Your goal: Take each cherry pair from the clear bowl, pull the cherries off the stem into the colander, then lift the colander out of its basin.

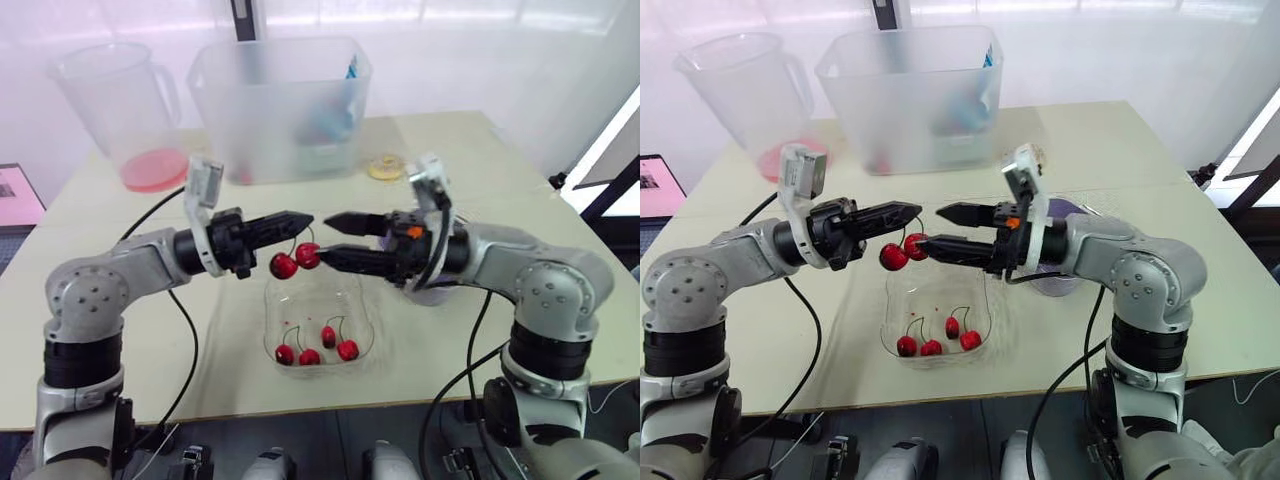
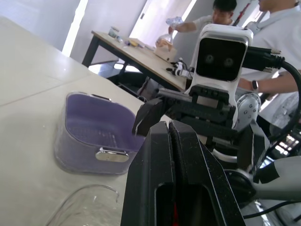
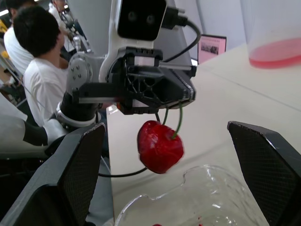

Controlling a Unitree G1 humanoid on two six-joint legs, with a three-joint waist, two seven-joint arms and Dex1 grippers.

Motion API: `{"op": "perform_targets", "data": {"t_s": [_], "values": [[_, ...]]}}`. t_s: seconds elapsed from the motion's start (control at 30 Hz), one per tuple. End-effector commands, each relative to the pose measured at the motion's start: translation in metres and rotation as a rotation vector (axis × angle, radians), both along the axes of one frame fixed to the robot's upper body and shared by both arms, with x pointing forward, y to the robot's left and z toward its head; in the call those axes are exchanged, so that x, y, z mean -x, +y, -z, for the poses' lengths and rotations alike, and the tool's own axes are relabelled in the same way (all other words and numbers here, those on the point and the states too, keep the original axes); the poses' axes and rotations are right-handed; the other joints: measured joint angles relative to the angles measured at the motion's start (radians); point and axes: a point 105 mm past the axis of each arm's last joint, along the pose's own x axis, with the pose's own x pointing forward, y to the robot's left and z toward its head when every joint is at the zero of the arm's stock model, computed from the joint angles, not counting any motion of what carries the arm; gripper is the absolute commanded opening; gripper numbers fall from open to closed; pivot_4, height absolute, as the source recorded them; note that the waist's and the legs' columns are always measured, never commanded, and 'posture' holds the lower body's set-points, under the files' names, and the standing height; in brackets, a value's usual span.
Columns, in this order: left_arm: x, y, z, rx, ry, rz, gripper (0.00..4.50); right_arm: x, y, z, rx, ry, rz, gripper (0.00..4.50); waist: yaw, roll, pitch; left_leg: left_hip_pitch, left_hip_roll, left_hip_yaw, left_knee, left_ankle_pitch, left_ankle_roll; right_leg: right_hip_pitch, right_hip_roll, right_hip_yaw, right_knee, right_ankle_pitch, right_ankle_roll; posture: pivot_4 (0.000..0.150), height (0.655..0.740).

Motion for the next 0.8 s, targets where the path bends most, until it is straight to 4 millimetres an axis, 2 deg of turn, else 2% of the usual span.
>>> {"op": "perform_targets", "data": {"t_s": [0.03,0.17,0.27,0.33,0.63,0.73,0.77,0.8], "values": [[0.006,-0.002,-0.01,0.018,-0.042,0.026,0.0,0.0,0.005,0.0,-0.011,0.002,0.002,4.45,0.001,0.0,0.0,0.0,0.0,0.0,0.0,0.0,0.0,0.0,0.0,0.0,0.0,0.0,0.0,0.15,0.74],[0.003,-0.002,-0.01,0.021,-0.041,0.014,0.0,0.002,0.009,0.005,-0.024,0.053,-0.015,4.45,0.003,0.0,0.0,0.0,0.0,0.0,0.0,0.0,0.0,0.0,0.0,0.0,0.0,0.0,0.0,0.15,0.74],[0.003,-0.002,-0.011,0.027,-0.042,0.01,0.0,0.002,0.009,0.009,-0.028,0.08,-0.014,3.61,0.003,0.0,0.0,0.0,0.0,0.0,0.0,0.0,0.0,0.0,0.0,0.0,0.0,0.0,0.0,0.15,0.74],[0.003,-0.002,-0.011,0.028,-0.042,0.008,0.0,0.002,0.009,0.011,-0.025,0.087,-0.016,2.64,0.002,0.0,0.0,0.0,0.0,0.0,0.0,0.0,0.0,0.0,0.0,0.0,0.0,0.0,0.0,0.15,0.74],[0.005,-0.003,-0.009,0.038,-0.035,0.004,0.0,0.001,0.009,0.012,-0.043,0.114,-0.012,2.64,0.002,0.0,0.0,0.0,0.0,0.0,0.0,0.0,0.0,0.0,0.0,0.0,0.0,0.0,0.0,0.15,0.74],[0.005,-0.004,-0.009,0.038,-0.037,0.001,0.0,0.0,0.009,0.011,-0.056,0.119,-0.014,1.78,0.002,0.0,0.0,0.0,0.0,0.0,0.0,0.0,0.0,0.0,0.0,0.0,0.0,0.0,0.0,0.15,0.74],[0.005,-0.003,-0.009,0.036,-0.04,-0.002,0.0,0.001,0.009,0.011,-0.059,0.117,-0.016,1.22,0.002,0.0,0.0,0.0,0.0,0.0,0.0,0.0,0.0,0.0,0.0,0.0,0.0,0.0,0.0,0.15,0.74],[0.004,-0.003,-0.009,0.031,-0.046,-0.009,0.0,0.001,0.009,0.01,-0.059,0.109,-0.017,0.86,0.002,0.0,0.0,0.0,0.0,0.0,0.0,0.0,0.0,0.0,0.0,0.0,0.0,0.0,0.0,0.15,0.74]]}}
